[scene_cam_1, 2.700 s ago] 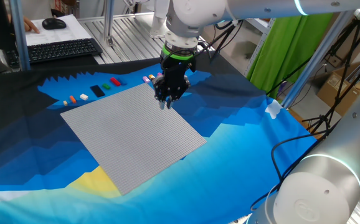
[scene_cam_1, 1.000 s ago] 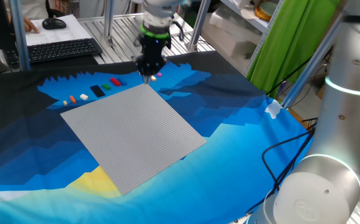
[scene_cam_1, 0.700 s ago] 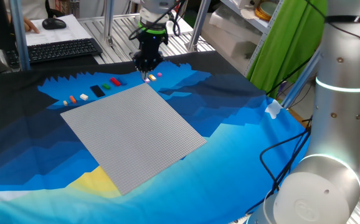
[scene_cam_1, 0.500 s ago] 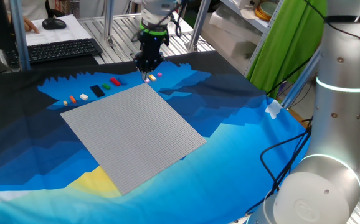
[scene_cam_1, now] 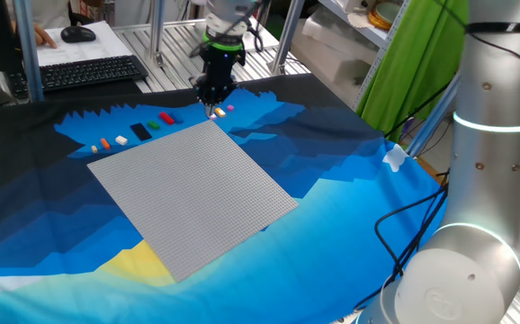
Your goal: Stack small Lego blocks randomly, one at a time
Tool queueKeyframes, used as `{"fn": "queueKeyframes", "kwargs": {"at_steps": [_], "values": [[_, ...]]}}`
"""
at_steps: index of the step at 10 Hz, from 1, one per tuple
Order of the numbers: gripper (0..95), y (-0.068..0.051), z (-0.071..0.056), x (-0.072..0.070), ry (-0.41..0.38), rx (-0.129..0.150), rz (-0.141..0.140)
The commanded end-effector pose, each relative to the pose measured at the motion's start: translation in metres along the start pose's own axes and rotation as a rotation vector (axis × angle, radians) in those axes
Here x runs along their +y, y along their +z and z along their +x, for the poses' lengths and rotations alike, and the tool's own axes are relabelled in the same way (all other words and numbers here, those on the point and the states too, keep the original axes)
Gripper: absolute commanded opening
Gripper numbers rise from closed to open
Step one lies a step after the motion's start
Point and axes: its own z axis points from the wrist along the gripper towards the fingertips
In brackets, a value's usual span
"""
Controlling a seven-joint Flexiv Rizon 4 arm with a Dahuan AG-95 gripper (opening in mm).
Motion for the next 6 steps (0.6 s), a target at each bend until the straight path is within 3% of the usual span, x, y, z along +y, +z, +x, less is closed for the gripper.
{"fn": "queueKeyframes", "kwargs": {"at_steps": [1,2,4,6], "values": [[0.0,0.0,0.004,-0.0007,-0.032,-0.063,0.062],[0.0,0.0,0.004,-0.0007,-0.064,-0.068,0.064],[0.0,0.0,0.004,-0.0007,-0.076,-0.103,0.068],[0.0,0.0,0.004,-0.0007,-0.088,-0.101,0.075]]}}
